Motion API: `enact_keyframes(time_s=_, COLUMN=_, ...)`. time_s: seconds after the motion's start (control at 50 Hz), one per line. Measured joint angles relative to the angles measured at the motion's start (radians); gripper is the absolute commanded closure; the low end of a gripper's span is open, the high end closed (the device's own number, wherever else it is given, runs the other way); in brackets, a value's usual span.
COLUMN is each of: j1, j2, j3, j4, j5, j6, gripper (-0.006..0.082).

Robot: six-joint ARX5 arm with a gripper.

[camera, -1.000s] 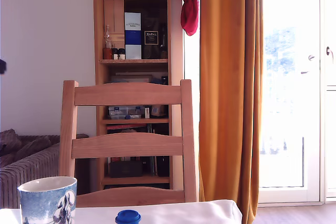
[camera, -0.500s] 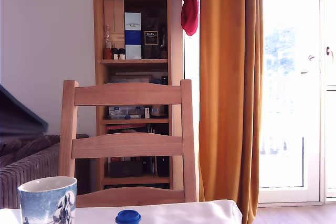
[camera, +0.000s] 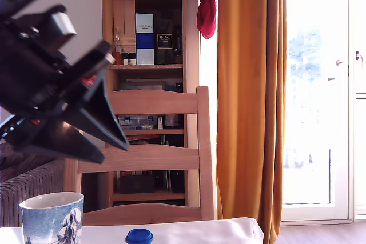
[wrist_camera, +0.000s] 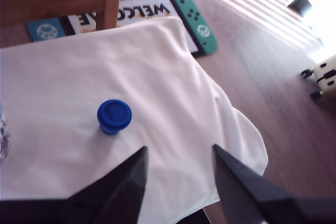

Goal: Pick the blue coffee capsule and place it inside the blue coffee cup

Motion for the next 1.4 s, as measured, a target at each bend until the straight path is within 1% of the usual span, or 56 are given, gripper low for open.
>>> enact_keyframes(time_s=0.26, j1=0.000, j2=0.209, j3=0.204, j4=-0.205, j5=-0.012, j6=0.000, gripper=-0.0028)
enact_keyframes(time_s=0.38, j1=0.000, j2=0.309, j3=0.304, j4=-0.274, j5=-0.012, j6=0.004, gripper=-0.0028)
enact_keyframes(time_s=0.56, j1=0.000, j2=0.436, j3=0.405, j4=-0.376, j5=-0.012, j6=0.005, gripper=-0.0028)
enact_keyframes(time_s=0.7, j1=0.000, j2=0.497, j3=0.452, j4=-0.408, j5=-0.026, j6=0.006, gripper=-0.0028)
enact_keyframes(time_s=0.98, j1=0.000, j2=0.604, j3=0.541, j4=-0.409, j5=-0.037, j6=0.020, gripper=-0.0027)
enact_keyframes(time_s=1.18, j1=0.005, j2=0.679, j3=0.551, j4=-0.414, j5=-0.038, j6=0.027, gripper=-0.0025)
enact_keyframes(time_s=1.4, j1=0.033, j2=0.692, j3=0.557, j4=-0.409, j5=-0.040, j6=0.035, gripper=-0.0022)
